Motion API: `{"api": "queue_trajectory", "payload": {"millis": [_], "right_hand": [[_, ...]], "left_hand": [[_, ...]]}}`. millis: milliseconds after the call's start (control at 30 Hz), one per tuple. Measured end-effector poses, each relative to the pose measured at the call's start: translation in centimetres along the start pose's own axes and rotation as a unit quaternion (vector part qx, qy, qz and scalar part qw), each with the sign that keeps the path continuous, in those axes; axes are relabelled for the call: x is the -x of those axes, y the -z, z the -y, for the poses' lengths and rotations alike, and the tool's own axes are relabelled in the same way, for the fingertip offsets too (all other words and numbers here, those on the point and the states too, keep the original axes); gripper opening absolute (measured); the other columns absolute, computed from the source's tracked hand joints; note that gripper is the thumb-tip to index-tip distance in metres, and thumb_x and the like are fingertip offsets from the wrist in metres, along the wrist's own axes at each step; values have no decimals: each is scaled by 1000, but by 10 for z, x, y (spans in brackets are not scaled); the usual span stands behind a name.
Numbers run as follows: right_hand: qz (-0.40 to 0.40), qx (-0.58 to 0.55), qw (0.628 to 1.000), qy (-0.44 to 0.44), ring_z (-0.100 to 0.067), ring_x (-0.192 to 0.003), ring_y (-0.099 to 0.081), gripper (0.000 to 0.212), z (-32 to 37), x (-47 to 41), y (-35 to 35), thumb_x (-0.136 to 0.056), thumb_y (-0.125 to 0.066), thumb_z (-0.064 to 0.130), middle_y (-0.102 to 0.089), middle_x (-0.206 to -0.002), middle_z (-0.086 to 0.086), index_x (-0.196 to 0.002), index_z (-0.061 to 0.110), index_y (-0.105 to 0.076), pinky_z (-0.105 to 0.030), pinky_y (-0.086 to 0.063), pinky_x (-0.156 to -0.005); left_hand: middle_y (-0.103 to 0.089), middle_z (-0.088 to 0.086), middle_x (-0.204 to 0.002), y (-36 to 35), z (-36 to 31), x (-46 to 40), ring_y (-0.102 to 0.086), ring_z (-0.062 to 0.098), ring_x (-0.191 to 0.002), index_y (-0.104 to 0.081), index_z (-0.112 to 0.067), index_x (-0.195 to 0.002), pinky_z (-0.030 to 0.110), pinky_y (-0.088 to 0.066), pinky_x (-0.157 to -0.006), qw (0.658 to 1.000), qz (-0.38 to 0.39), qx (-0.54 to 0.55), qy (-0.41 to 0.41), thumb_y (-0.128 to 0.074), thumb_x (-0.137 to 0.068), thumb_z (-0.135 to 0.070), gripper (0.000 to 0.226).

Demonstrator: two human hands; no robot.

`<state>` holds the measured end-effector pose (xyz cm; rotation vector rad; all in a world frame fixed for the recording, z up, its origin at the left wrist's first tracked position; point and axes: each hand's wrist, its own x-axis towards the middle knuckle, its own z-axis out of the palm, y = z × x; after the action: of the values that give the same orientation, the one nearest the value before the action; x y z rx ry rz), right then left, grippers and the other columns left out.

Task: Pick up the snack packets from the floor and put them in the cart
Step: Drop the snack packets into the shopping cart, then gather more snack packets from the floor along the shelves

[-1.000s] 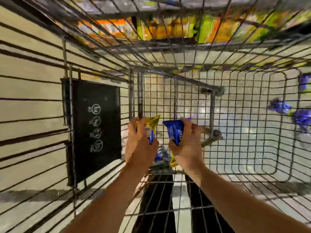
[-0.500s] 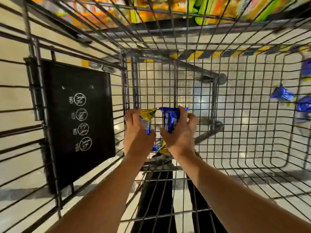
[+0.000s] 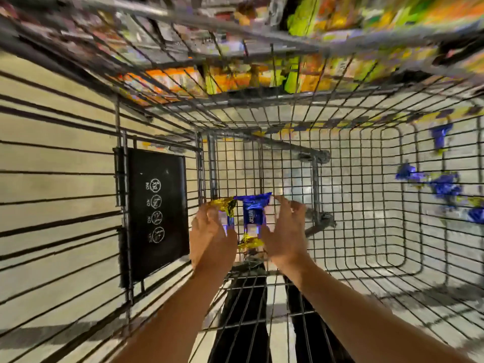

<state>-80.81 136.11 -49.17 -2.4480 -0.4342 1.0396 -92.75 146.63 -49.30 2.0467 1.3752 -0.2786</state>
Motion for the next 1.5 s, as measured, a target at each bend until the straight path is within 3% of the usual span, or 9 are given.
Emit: {"api": "queue_trajectory", "payload": {"millis": [133,267,367,467,633,800,1033,1333,1500], "right_hand": [[-10,23,999,24,-9,-125,-30,74,27,32,56,-84,-72,20,-31,-150,-7,-147,18,-33,3,-12,-91],[-29,43,996,72,-18,-129,-27,71,72,72,127,-89,-64,27,-19,-151,-10,-150,18,-29,-24,-23,-100],[-48,57,990,117,-27,-129,-32,65,94,96,176,-86,-64,31,-31,-144,-16,-144,14,-39,-38,-35,-108],[-98,38,984,146,-26,-120,-41,61,103,120,220,-83,-68,31,-39,-133,-9,-138,16,-44,-39,-45,-96],[-201,15,966,164,-21,-113,-47,45,107,166,279,-82,-66,33,-47,-124,-1,-124,22,-55,-34,-44,-91],[-266,24,949,166,-18,-115,-47,50,100,206,325,-81,-54,39,-53,-125,-1,-126,17,-58,-37,-42,-97],[-326,153,924,129,-31,-120,-51,54,51,244,387,-83,-55,42,-57,-129,-7,-131,18,-56,-45,-40,-103],[-379,101,918,55,-32,-144,-22,66,-67,292,449,-85,-55,50,-22,-159,-13,-145,27,-39,-51,-29,-116],[-416,64,906,33,-35,-140,-28,68,-140,305,481,-83,-51,50,-25,-155,-14,-145,24,-41,-54,-33,-110]], "left_hand": [[-46,8,-141,59,-45,26,-42,25,-127,-47,-12,-139,42,-40,-108,998,1,-4,-61,-67,-79,-12,64],[-41,10,-146,119,-91,47,-36,28,-134,-48,-11,-140,42,-39,-109,991,-9,-56,-124,-71,-79,-16,65],[-43,14,-143,156,-119,62,-37,33,-133,-50,-8,-139,49,-40,-108,982,-39,-58,-176,-70,-79,-20,65],[-35,9,-150,185,-159,80,-28,30,-140,-42,-15,-146,46,-31,-116,973,-47,-49,-222,-65,-87,-27,65],[-32,3,-153,215,-222,111,-26,25,-144,-38,-21,-149,47,-28,-118,948,-42,-48,-313,-58,-93,-34,61],[-34,-1,-151,231,-275,145,-27,21,-143,-39,-22,-149,46,-31,-117,921,-73,-47,-379,-58,-94,-40,61],[-26,1,-159,226,-338,200,-17,25,-149,-30,-28,-152,49,-26,-120,876,-83,-127,-457,-55,-95,-44,64],[-22,2,-161,161,-422,288,-10,26,-151,-26,-29,-154,51,-24,-120,843,-86,-180,-499,-49,-96,-46,64],[0,1,-166,100,-467,335,5,26,-153,-17,-32,-156,50,-15,-123,814,-75,-229,-529,-45,-97,-51,68]]}}
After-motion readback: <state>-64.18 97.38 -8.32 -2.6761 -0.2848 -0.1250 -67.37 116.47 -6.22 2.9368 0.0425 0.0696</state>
